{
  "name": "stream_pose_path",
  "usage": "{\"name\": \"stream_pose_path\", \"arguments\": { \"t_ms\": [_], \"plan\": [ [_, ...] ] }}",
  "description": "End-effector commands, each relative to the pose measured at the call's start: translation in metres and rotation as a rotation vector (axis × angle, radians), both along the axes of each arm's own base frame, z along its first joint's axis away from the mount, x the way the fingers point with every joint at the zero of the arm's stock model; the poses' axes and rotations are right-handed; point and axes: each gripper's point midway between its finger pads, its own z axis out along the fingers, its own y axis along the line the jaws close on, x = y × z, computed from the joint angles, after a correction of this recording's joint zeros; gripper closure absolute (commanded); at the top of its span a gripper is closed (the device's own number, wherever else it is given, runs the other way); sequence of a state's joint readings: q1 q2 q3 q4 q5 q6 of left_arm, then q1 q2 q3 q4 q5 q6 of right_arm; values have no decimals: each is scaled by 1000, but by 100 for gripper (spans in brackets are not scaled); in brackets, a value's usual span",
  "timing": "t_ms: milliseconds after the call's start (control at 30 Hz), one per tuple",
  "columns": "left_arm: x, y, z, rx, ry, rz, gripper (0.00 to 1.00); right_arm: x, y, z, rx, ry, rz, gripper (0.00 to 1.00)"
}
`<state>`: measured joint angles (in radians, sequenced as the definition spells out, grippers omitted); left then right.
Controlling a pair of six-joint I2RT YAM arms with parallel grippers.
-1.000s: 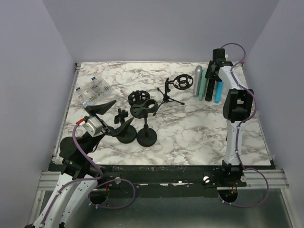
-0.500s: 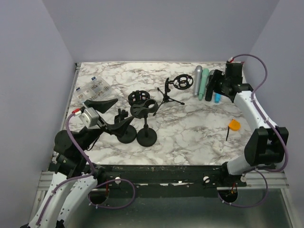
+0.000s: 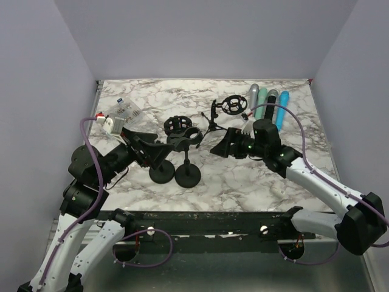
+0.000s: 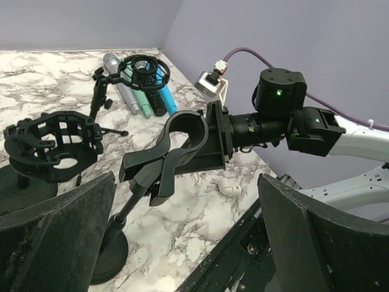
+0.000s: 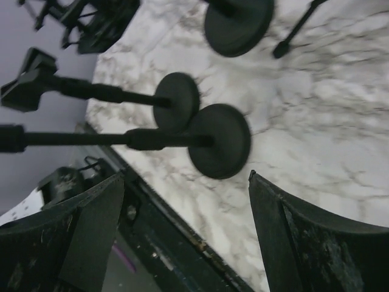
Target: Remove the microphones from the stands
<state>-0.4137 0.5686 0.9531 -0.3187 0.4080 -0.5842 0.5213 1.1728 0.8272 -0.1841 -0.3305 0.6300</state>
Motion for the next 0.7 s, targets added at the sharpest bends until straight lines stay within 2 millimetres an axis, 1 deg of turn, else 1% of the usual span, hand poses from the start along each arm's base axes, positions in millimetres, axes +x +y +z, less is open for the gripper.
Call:
{"name": "stream_pose_path", "arguments": {
  "t_ms": [0,67,100,133,200,267,367,433,567,633,667],
  "plan": [
    [-5,5,4,-33,-12,21,1,-39,45,38,223,13,105,14],
    [0,6,-2,-12,12,38,1,-50,59,58,292,-4,128,12],
    [2,7,-6,2,31,49,1,-55,64,67,321,-2,135,7],
    [5,9,-11,17,54,68,1,-59,68,75,348,-6,139,1],
    [7,12,-18,45,65,84,2,-63,72,90,403,2,132,0],
    [7,15,-19,69,41,98,1,-68,73,101,446,11,126,0],
    [10,24,-13,105,-15,141,1,-72,74,115,486,13,96,0],
    [14,30,-5,122,-54,177,2,-72,75,129,513,-5,75,0],
    [27,36,10,156,-124,234,1,-67,79,151,553,-17,34,0],
    [38,40,17,163,-151,275,1,-62,84,154,544,4,1,0],
    [43,41,18,170,-164,293,1,-59,86,153,527,22,-19,0]
  ]
}}
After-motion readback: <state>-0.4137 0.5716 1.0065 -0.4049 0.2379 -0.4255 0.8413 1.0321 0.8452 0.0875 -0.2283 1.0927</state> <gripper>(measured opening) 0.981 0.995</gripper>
